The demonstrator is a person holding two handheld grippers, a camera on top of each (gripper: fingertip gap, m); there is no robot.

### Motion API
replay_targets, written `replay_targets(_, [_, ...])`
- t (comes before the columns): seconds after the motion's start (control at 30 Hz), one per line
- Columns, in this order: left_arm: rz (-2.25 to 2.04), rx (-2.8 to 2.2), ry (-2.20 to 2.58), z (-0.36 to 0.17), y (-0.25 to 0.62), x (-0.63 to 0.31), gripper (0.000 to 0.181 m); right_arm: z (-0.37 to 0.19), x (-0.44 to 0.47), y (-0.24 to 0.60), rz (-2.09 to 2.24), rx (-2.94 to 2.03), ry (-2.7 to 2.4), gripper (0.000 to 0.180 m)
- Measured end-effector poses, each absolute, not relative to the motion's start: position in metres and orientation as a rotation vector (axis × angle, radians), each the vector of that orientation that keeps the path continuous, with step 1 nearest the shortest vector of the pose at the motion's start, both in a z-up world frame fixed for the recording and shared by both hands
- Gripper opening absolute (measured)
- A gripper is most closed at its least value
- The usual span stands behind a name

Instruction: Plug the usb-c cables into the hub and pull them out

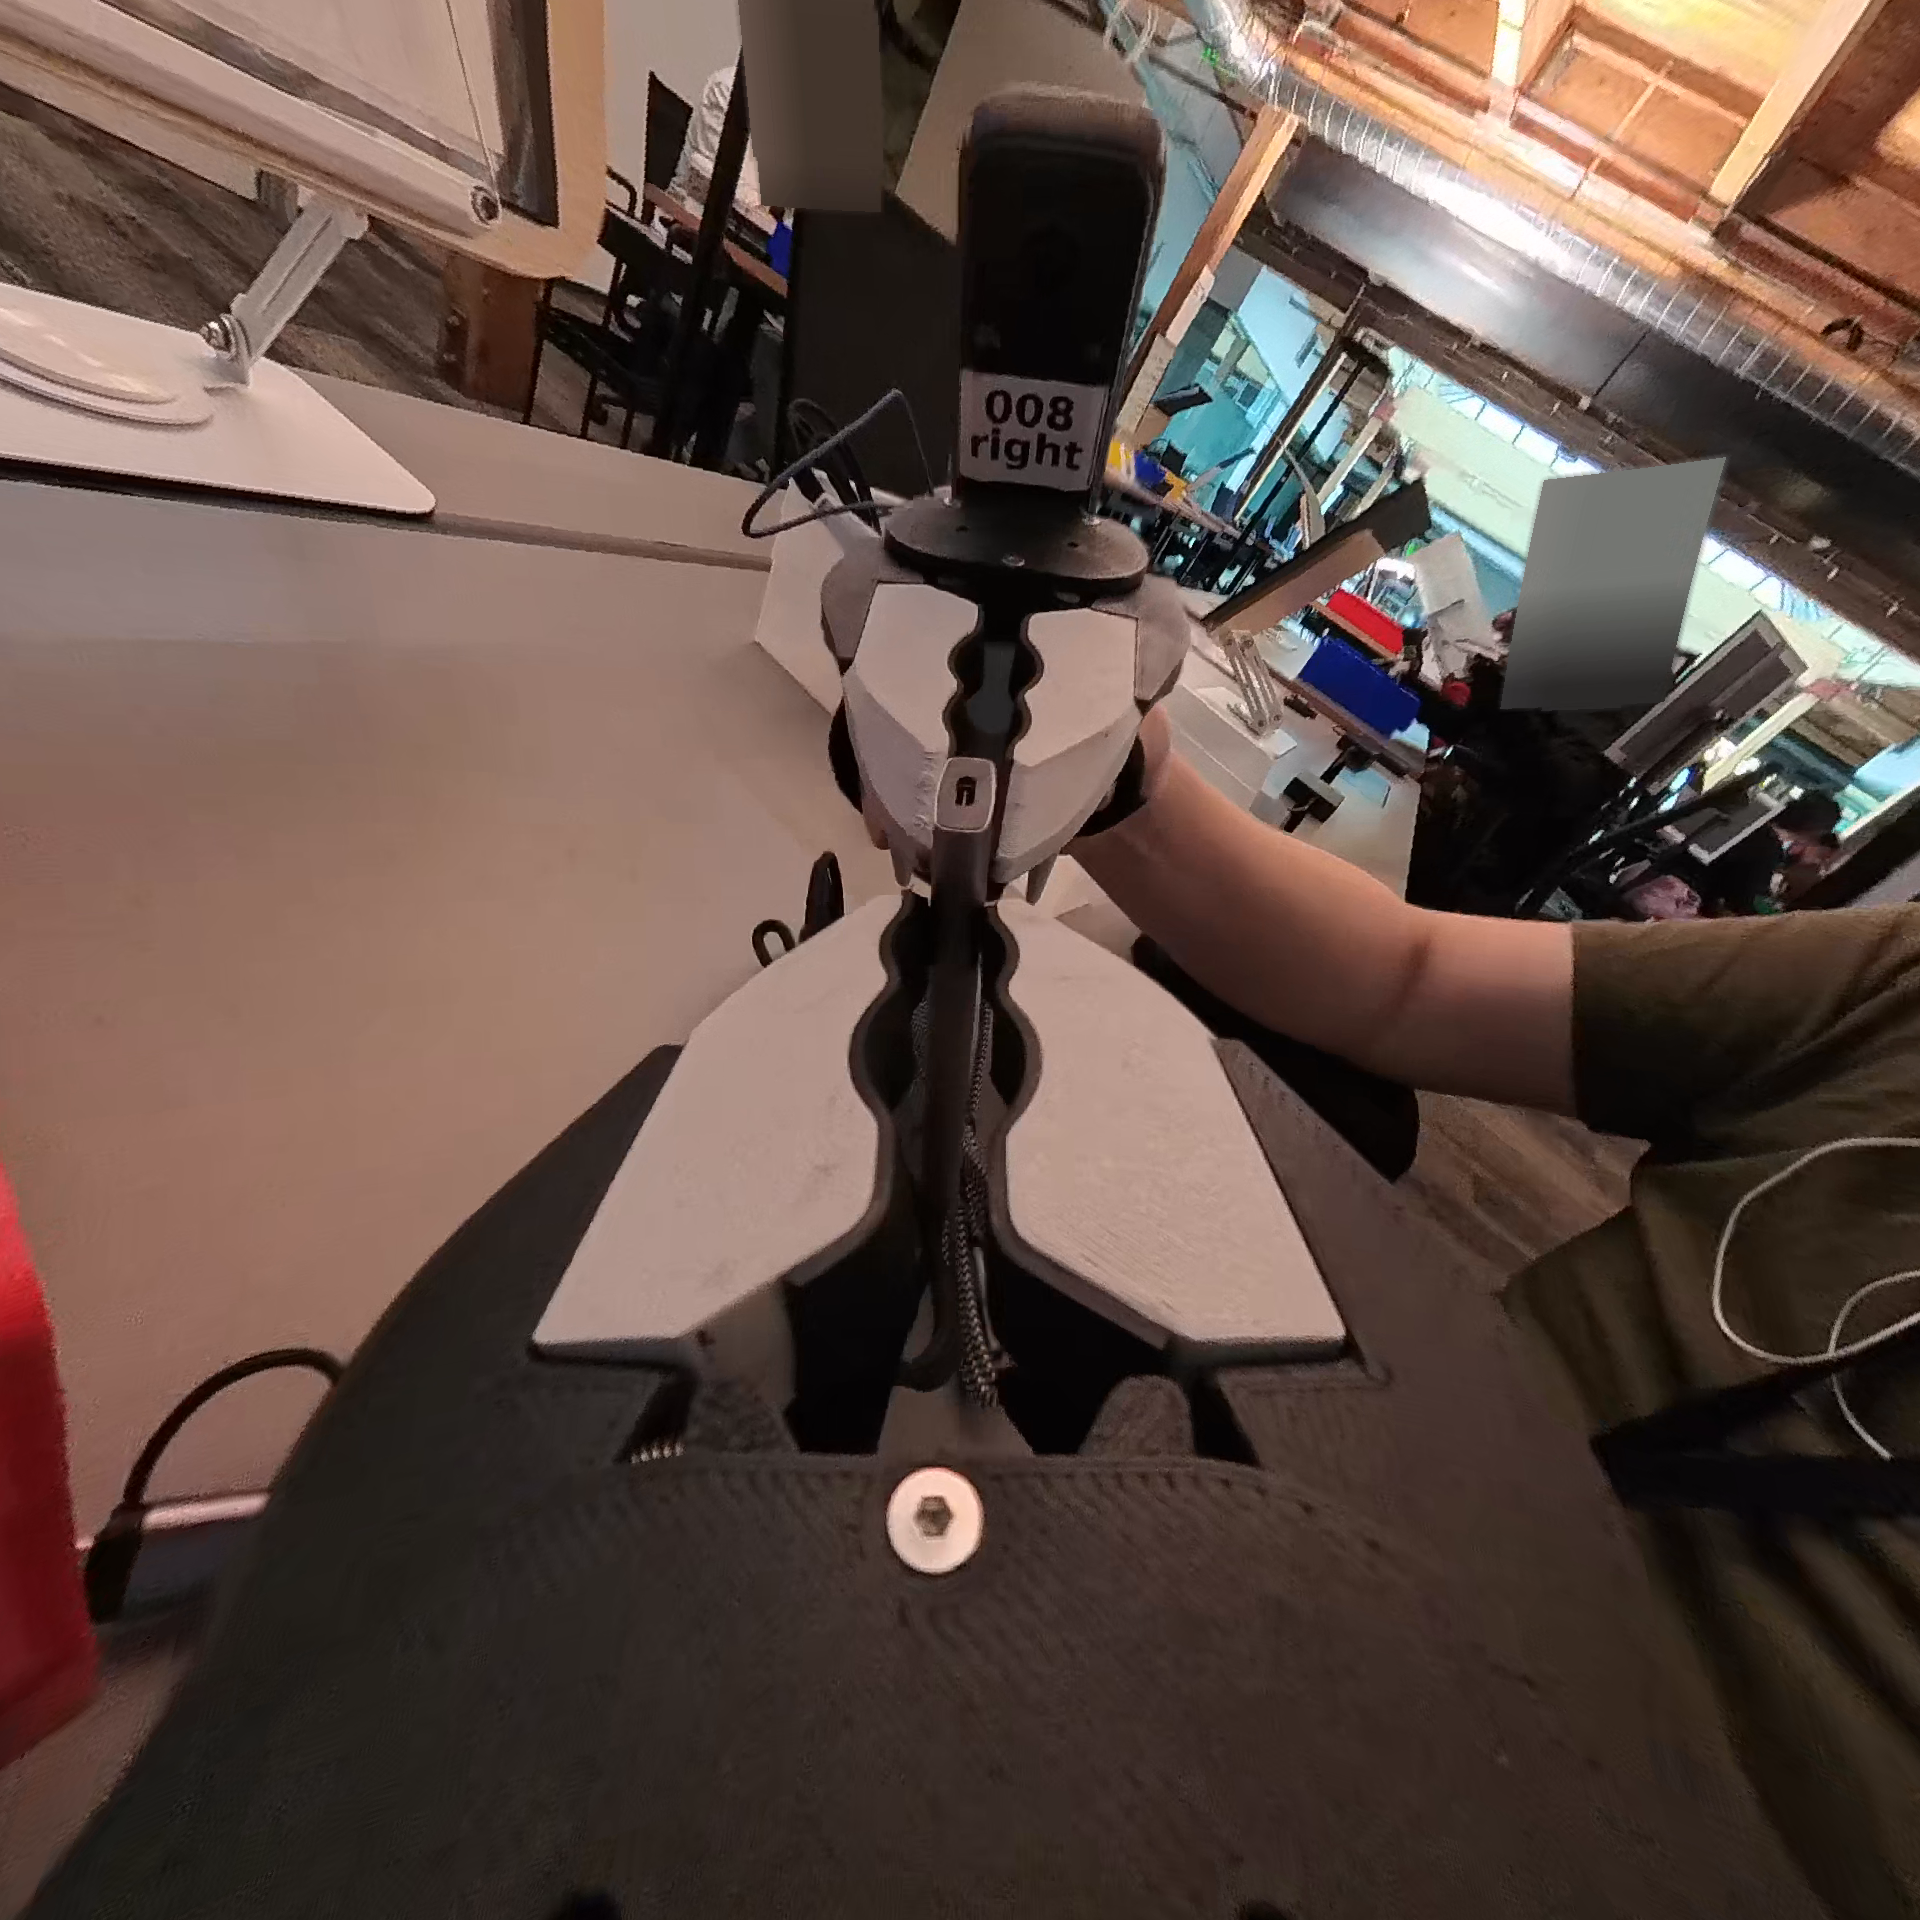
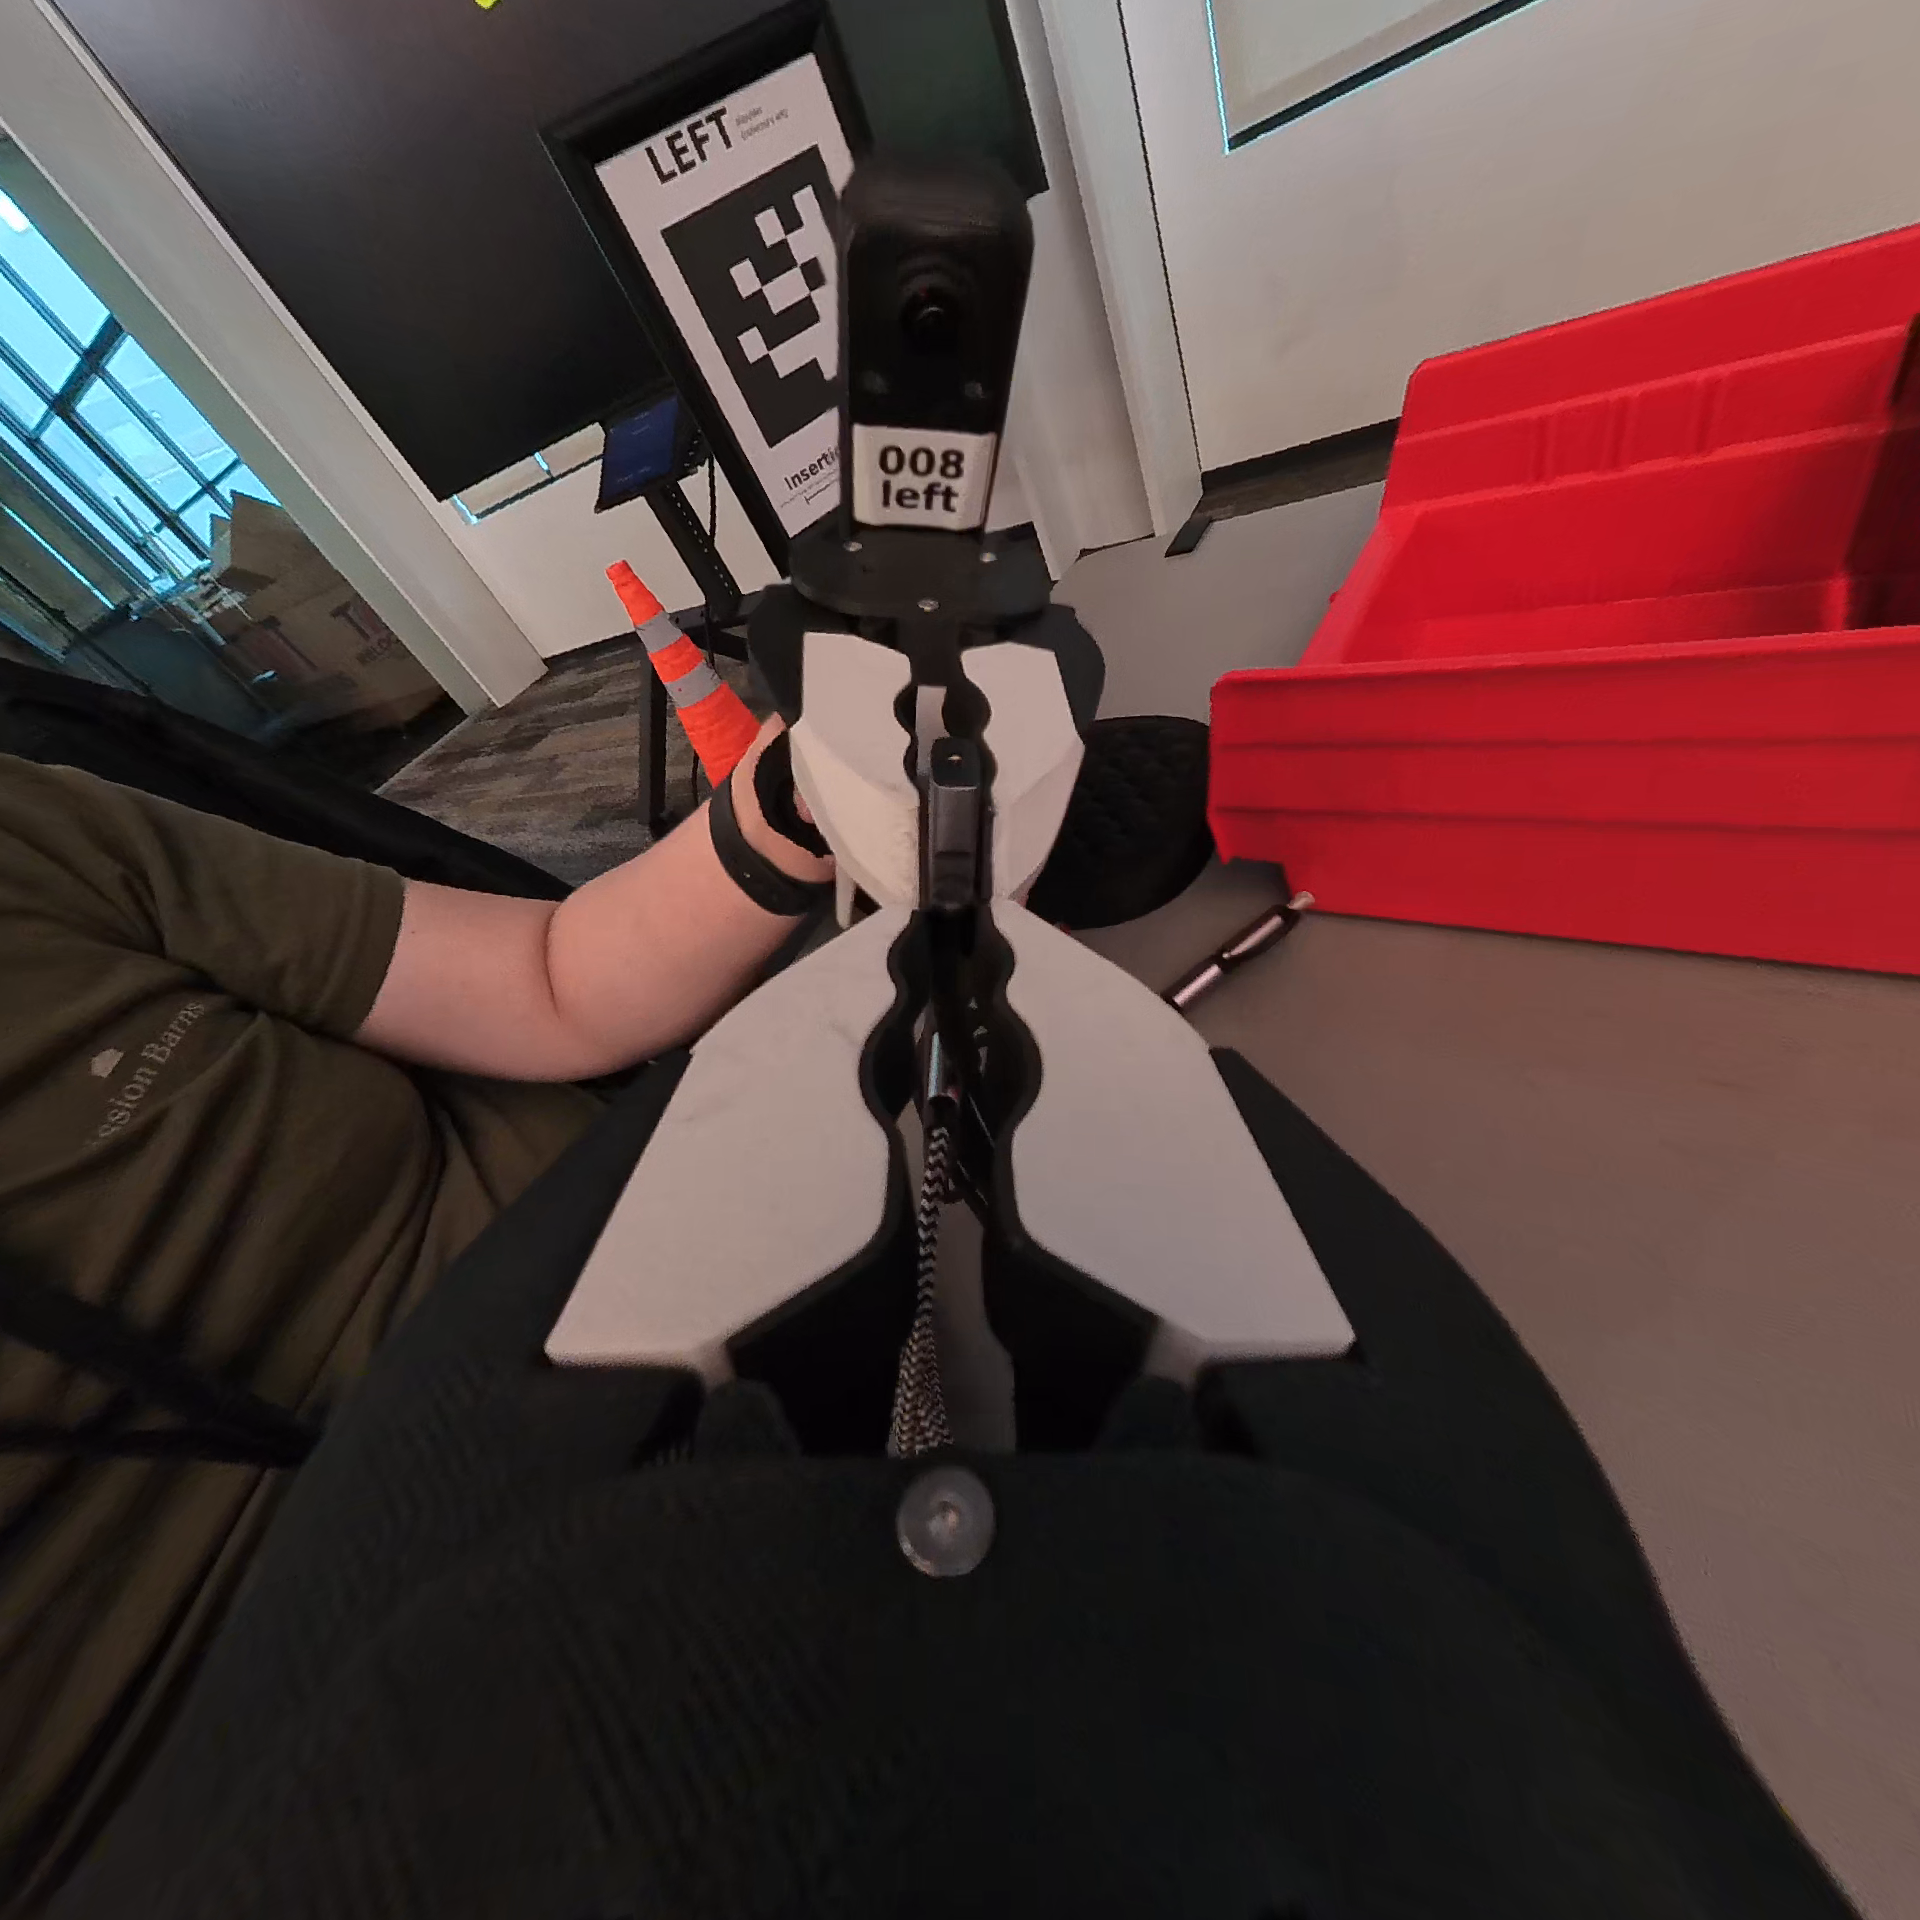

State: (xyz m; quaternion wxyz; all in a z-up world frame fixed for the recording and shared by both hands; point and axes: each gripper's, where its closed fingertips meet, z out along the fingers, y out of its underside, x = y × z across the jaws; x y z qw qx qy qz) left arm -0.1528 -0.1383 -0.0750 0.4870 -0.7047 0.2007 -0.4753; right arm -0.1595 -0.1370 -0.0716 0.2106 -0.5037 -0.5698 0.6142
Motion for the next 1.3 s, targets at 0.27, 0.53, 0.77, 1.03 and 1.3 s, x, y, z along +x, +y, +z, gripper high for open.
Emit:
replay_targets(0.27, [-1.274, -1.771, 0.401, -0.106, -0.138, -0.153, 0.018, -0.067, -0.158, -0.117, 1.813, -1.482, -1.418, 0.008])
replay_targets(0.53, [-1.243, -1.782, 0.410, -0.104, -0.136, -0.152, 0.009, -0.074, -0.166, -0.116, 1.777, -1.538, -1.391, 0.008])
replay_targets(0.77, [-1.337, -1.801, 0.275, -0.107, -0.135, -0.171, 0.009, -0.081, -0.162, -0.126, 1.215, -1.282, -1.700, 0.028])
replay_targets(1.03, [-1.360, -1.841, 0.294, -0.105, -0.141, -0.174, 0.009, -0.110, -0.166, -0.130, 0.501, -0.936, -1.918, 0.011])
replay_targets(1.3, [-1.316, -1.947, 0.373, -0.115, -0.146, -0.167, 0.009, -0.119, -0.160, -0.134, 0.331, -0.872, -2.031, 0.010])
